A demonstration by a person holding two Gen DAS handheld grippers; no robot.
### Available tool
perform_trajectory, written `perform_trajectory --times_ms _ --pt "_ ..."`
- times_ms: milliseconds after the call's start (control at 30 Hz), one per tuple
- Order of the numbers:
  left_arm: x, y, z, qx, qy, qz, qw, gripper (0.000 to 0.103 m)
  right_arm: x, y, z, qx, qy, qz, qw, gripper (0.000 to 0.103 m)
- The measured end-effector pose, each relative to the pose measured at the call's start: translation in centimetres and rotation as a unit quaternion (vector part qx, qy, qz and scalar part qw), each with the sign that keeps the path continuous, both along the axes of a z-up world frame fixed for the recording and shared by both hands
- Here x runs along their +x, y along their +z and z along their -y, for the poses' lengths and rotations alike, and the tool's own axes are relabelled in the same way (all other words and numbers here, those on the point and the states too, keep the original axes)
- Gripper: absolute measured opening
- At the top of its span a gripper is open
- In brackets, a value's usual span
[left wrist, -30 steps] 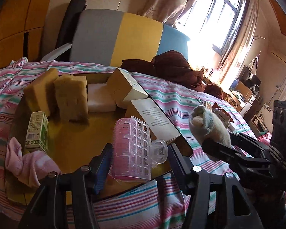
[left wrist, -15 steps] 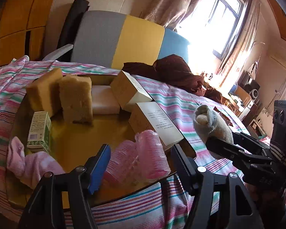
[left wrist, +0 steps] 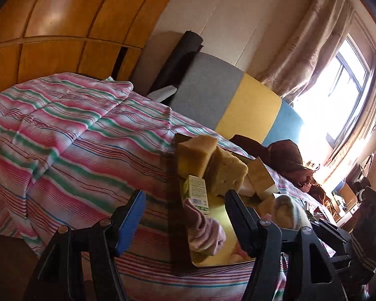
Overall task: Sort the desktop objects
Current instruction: 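Lower roller and glove into the gold tray and open both tools, then move both open tools back over the snack packets on the table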
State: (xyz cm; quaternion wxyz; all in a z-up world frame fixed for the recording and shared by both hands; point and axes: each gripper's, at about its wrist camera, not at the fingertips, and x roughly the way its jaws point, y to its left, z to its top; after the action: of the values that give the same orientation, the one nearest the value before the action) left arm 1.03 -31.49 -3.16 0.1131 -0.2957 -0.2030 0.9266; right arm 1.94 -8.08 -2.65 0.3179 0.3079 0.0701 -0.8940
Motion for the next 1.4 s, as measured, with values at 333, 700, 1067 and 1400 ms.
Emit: perform_trajectory --times_ms 333,700,1067,1400 --pt "0.0 -1.3 0.2 0.021 -0.019 0.004 0.9996 0.067 -2.7 -3.7 3.4 0.011 0.014 0.065 0.998 0.064" --pt "0.3 -1.0 0.4 0.025 -0.015 0.001 0.9996 0.067 -2.1 -2.7 1.0 -0.019 0.004 0.059 0.998 0.059" --pt "0.4 -0.3 -1.7 0.011 -0.043 -0.002 0.9990 0.067 -2.0 -2.8 1.0 -0.034 0.027 0.070 0.997 0.058" --pt "0.0 1.3 -9.0 -0.019 -0.146 -0.009 0.9890 0.068 0.6 -0.7 -11.9 -0.077 -0.130 0.018 0.988 0.074"
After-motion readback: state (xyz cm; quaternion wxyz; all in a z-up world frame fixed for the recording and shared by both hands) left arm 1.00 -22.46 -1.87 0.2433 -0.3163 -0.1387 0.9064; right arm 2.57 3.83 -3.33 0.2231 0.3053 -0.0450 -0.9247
